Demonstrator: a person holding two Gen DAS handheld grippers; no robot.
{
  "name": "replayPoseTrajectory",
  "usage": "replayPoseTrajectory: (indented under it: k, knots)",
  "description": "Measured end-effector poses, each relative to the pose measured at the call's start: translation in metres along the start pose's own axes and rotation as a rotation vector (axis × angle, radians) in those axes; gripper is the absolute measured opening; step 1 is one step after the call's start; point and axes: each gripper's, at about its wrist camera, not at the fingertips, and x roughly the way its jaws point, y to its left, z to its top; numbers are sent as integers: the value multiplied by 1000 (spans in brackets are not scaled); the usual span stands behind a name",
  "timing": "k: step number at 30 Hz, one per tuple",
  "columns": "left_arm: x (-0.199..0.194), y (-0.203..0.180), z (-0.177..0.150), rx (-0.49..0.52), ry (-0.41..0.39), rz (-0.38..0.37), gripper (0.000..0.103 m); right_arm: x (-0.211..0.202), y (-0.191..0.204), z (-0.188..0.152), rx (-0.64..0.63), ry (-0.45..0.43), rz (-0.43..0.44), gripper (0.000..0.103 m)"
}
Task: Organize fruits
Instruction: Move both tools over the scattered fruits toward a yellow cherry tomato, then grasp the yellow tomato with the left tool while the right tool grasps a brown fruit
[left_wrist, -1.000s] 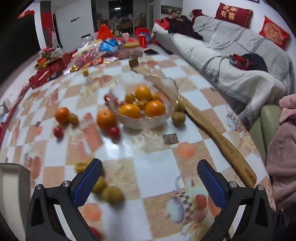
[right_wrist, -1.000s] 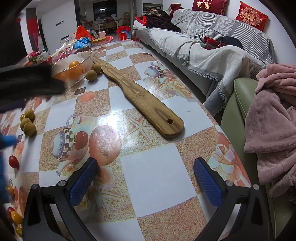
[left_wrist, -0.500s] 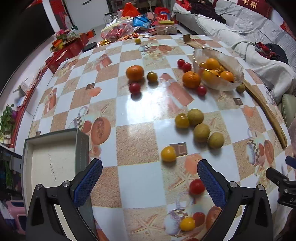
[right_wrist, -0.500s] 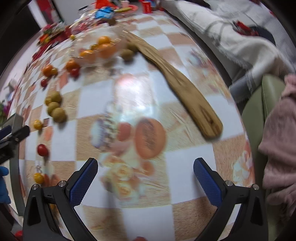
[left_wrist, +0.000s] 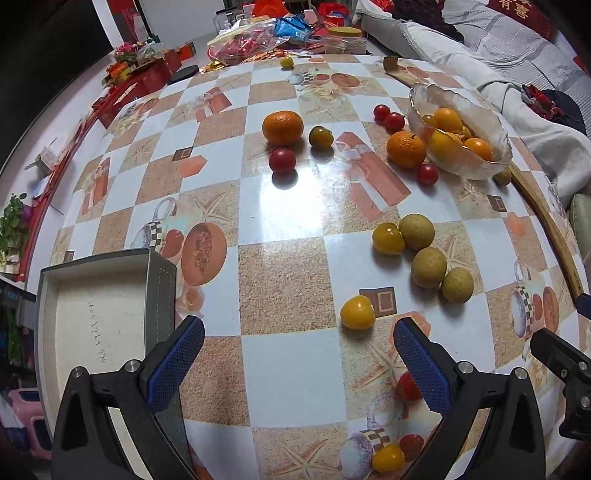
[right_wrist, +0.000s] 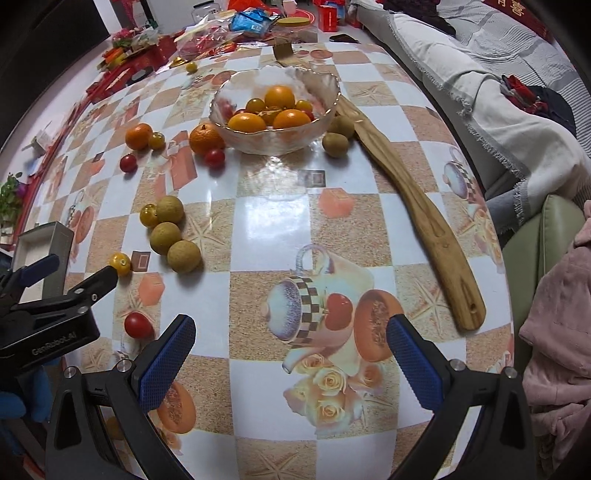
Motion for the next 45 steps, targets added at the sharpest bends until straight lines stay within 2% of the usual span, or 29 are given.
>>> replayPoseTrajectory:
  k: [13, 31, 38, 43, 45]
  knots:
    - [9, -4, 2, -5, 16, 12, 103, 4, 2, 3, -8, 5, 7, 103]
    - [28, -5, 7, 8, 8, 80, 103, 16, 14, 6, -52, 19, 32, 103]
    - [25, -7, 9, 4, 2, 28, 79, 31, 30, 11, -114, 23, 56, 103]
    - [27, -8, 13, 9, -5, -11, 77, 36, 40, 13, -164, 9, 78, 102]
    - [27, -6, 15, 6, -5, -49, 68, 38, 44, 15, -181, 7, 88, 99]
